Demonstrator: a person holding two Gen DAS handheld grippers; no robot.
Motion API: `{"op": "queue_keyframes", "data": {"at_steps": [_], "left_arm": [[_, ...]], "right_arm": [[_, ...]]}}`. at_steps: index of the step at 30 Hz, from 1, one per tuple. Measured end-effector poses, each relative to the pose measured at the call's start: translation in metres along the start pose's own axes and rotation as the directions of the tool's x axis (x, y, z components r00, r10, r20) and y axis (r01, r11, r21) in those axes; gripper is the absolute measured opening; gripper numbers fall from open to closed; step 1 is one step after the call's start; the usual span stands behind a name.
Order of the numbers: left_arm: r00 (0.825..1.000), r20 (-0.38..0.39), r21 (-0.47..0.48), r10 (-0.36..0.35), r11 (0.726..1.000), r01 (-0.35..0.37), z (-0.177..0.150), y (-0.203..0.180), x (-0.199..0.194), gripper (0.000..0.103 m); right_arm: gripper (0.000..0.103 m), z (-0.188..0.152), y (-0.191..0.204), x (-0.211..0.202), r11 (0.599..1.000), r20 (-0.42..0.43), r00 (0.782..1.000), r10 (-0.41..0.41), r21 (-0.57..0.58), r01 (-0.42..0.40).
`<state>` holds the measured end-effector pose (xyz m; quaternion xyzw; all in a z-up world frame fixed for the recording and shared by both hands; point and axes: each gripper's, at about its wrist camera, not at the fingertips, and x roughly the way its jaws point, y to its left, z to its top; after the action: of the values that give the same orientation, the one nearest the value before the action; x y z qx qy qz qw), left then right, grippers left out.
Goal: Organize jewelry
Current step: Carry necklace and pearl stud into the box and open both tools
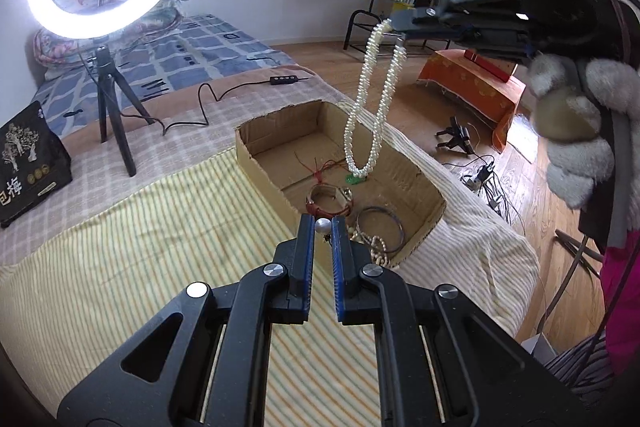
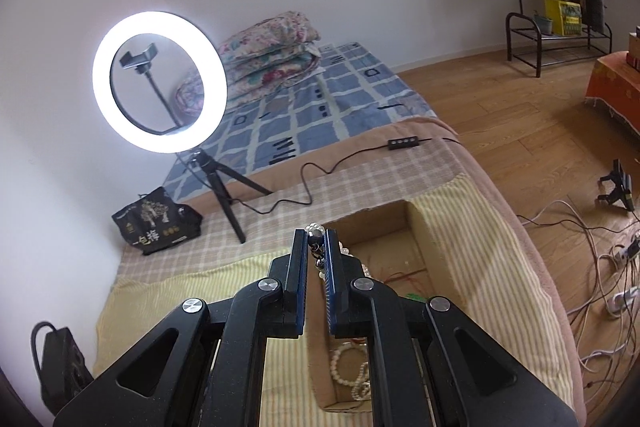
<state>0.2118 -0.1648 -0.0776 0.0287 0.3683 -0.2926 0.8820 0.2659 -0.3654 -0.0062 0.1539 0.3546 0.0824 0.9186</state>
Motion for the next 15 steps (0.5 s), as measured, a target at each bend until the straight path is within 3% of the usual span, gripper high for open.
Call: {"op": "queue_keyframes", "data": {"at_steps": [15], "left_arm": [[0.999, 0.009, -0.028, 0.036, 0.999, -0.035, 0.041, 0.008, 0.065, 0.006]], "right_arm": [[0.006, -0.013, -0.055, 0.01, 0.998, -0.075, 0.996, -0.052, 0.04, 0.055]]}}
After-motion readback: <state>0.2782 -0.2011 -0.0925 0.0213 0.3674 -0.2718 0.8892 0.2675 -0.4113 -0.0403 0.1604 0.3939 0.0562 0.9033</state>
